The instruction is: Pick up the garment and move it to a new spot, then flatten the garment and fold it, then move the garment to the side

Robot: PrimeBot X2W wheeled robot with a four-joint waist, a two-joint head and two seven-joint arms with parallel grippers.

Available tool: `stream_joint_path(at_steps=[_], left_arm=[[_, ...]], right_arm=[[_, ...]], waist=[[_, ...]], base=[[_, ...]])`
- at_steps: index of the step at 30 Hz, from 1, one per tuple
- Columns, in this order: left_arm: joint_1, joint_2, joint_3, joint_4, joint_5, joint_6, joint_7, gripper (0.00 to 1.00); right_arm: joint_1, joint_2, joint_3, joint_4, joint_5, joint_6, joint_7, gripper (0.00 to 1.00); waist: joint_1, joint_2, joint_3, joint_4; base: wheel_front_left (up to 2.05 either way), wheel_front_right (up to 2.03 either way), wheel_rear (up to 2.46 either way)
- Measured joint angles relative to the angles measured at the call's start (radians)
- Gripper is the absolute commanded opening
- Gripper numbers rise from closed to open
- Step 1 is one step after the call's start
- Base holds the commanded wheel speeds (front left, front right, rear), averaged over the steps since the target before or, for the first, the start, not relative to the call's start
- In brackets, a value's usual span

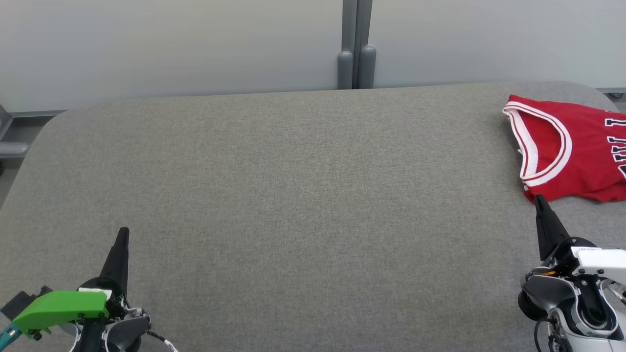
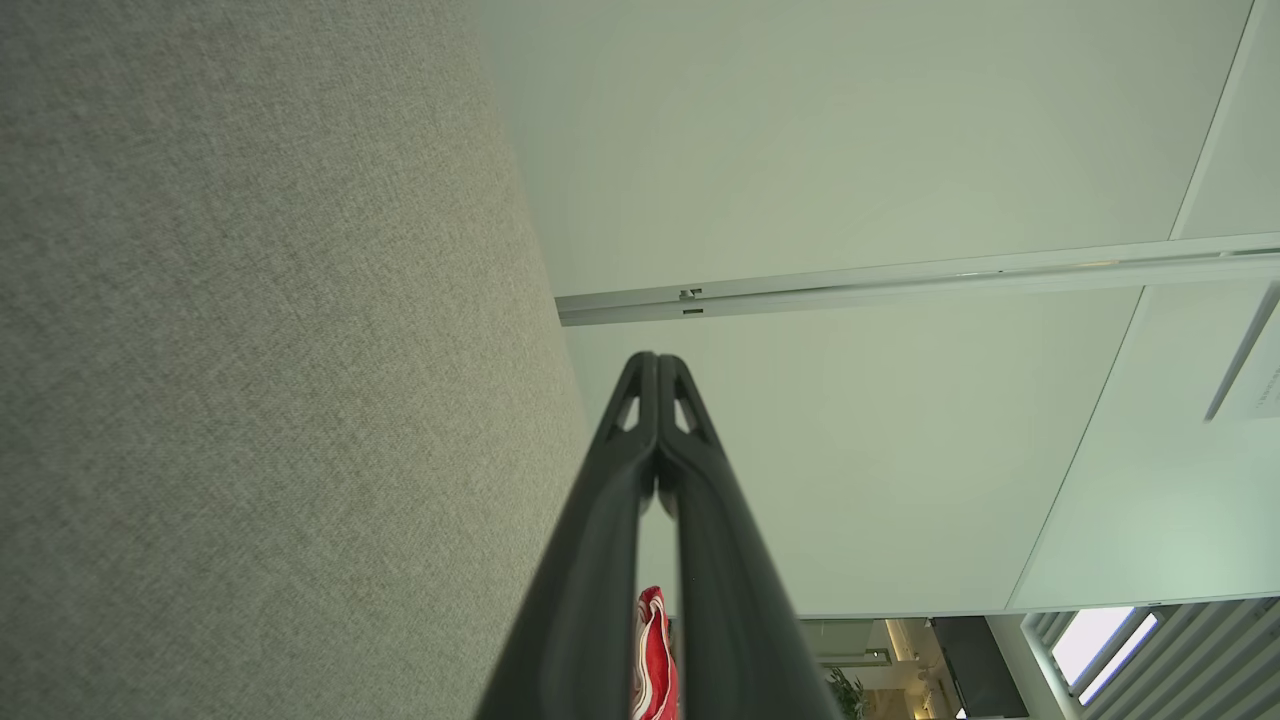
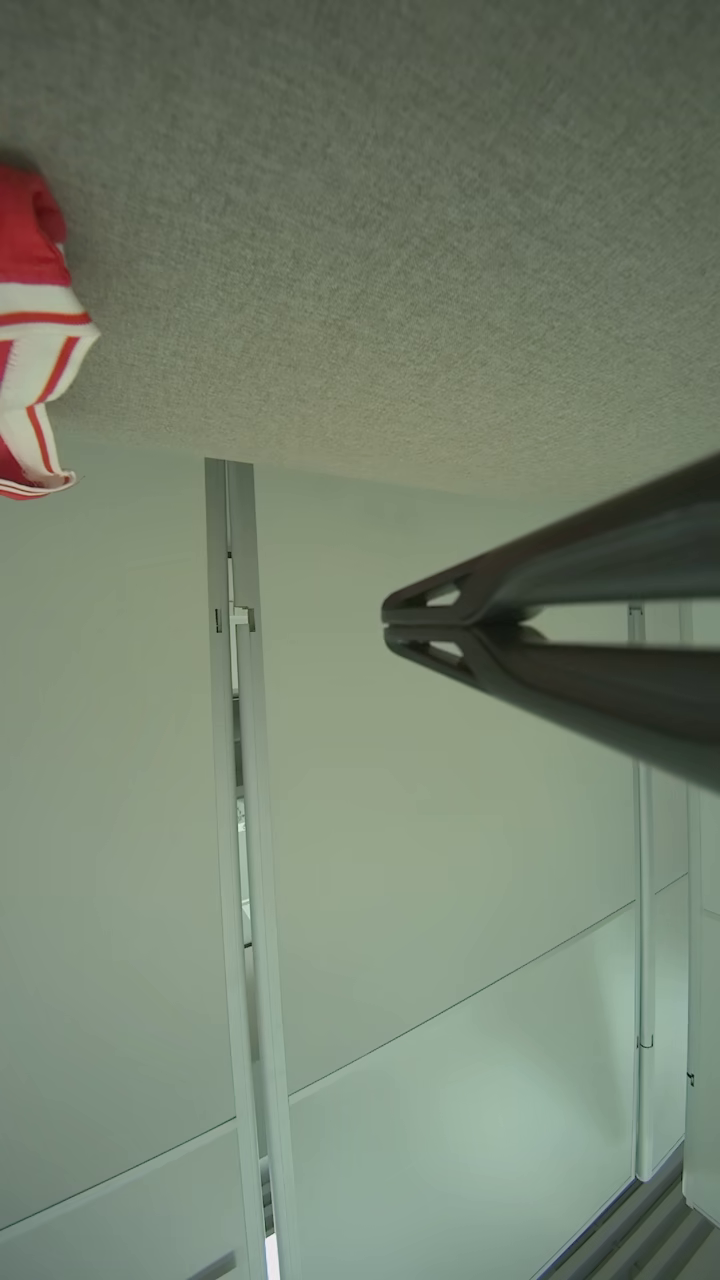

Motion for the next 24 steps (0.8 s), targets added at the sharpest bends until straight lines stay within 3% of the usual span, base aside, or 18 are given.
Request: stream_joint_path(at_steps=[24], left_arm=[[0.0, 0.0, 0.0, 0.001, 0.0, 0.0, 0.0, 0.0]], right_arm=[[0.0, 0.0, 0.0, 0.0, 0.0, 0.0, 0.0, 0.0]], waist=[[0.0, 0.0, 0.0, 0.0]], base=[[0.0, 0.0, 0.0]])
